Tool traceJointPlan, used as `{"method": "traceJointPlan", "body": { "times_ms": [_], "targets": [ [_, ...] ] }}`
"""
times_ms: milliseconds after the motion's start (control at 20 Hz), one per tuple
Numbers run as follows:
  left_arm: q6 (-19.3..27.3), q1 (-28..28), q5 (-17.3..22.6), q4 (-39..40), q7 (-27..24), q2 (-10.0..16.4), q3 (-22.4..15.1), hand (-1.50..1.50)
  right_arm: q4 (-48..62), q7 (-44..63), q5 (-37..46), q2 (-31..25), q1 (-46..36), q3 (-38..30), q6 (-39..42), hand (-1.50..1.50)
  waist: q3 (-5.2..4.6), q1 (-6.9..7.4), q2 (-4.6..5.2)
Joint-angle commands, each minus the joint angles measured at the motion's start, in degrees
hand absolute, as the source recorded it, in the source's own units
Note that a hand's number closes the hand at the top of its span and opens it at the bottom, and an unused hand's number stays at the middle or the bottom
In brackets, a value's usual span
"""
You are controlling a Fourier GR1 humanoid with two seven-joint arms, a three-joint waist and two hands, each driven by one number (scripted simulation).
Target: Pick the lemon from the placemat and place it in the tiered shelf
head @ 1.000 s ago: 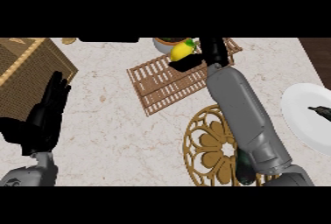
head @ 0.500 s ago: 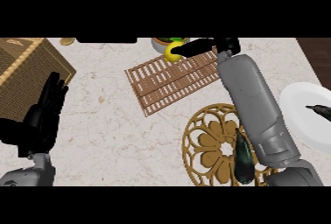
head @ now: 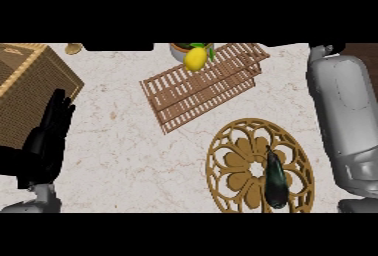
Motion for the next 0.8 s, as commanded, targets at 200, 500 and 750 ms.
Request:
{"method": "traceJointPlan", "body": {
  "times_ms": [200,500,750],
  "targets": [
    [-0.34,-1.67,0.85,-0.94,1.77,1.12,1.97,0.00,-3.38,-0.25,-9.63,-15.31,7.56,-8.06,14.90,-1.50,0.05,-0.34,0.16],
    [-0.81,1.92,-0.25,-2.15,0.47,-0.88,-0.20,0.00,-2.12,-2.21,-14.70,-19.50,10.97,-10.03,21.32,-1.50,0.02,0.73,0.29],
    [-2.09,-2.24,0.40,5.11,-3.97,0.00,2.46,0.00,-1.27,-5.73,-17.17,-22.33,13.61,-10.93,24.21,-1.50,0.00,0.55,0.37]
  ]
}}
